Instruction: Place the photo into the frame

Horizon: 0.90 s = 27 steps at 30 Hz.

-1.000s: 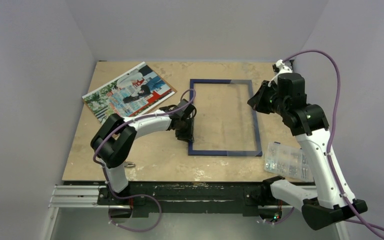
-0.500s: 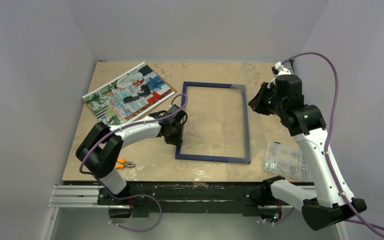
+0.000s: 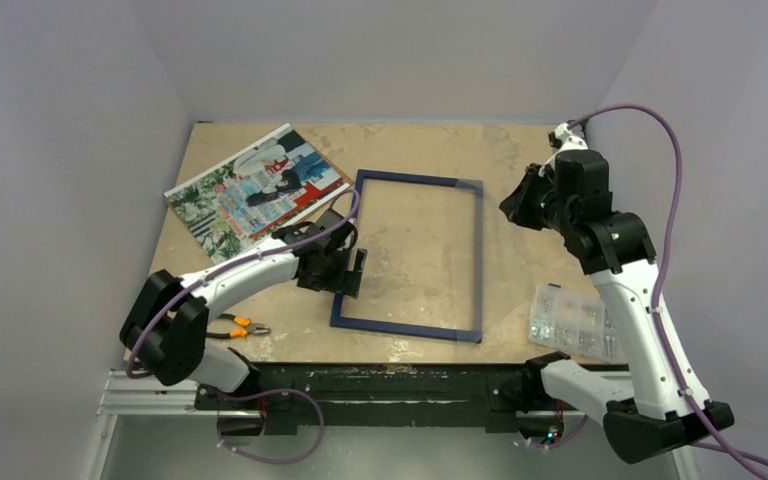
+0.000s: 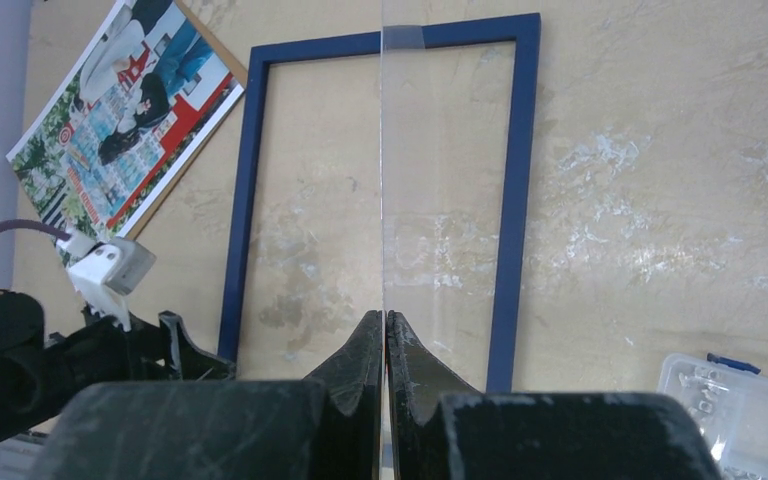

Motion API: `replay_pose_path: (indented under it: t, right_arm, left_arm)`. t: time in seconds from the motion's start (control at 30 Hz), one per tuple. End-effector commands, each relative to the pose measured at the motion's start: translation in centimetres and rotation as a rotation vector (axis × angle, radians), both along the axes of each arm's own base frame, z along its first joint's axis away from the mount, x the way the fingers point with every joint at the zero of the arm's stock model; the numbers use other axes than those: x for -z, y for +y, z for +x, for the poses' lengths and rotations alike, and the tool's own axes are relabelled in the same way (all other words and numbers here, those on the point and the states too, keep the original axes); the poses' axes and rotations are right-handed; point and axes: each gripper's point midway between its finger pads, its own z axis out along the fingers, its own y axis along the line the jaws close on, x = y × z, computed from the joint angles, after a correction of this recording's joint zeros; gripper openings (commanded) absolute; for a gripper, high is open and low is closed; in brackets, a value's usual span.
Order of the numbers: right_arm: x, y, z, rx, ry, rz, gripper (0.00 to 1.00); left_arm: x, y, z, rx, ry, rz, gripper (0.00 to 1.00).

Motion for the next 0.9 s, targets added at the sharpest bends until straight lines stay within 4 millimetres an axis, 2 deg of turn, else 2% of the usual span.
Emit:
replay_pose_path:
  t: [0.0, 0.13, 0.3, 0.5, 0.73, 0.87]
  right_arm:
    - [-4.1, -0.8, -0.1, 0.035, -0.128, 0.016, 0.00]
    - [-5.7, -1.7, -0.8, 0.072, -0.174, 0.007, 0.00]
    - [-8.1, -3.4, -1.9, 0.135, -0.244, -0.014, 0.00]
    - [-10.0, -6.4, -3.1, 0.249, -0.290, -0.093, 0.00]
    - [-10.2, -8.9, -4.3, 0.350, -0.289, -0.162, 0.00]
    - [-10.1, -9.7, -4.7, 0.385, -0.284, -0.189, 0.00]
  left_arm:
    - [-5.7, -1.9, 1.6, 0.017, -0.117, -0.128, 0.90]
    - [-8.9, -4.7, 1.9, 0.039, -0.147, -0.293, 0.91]
    - [-11.0, -9.1, 2.7, 0.067, -0.125, -0.470, 0.91]
    - [-10.5, -14.8, 3.6, 0.099, -0.048, -0.527, 0.90]
    - [-9.1, -22.4, 3.9, 0.146, 0.031, -0.532, 0.88]
    - [-8.0, -26.3, 3.4, 0.176, 0.060, -0.526, 0.87]
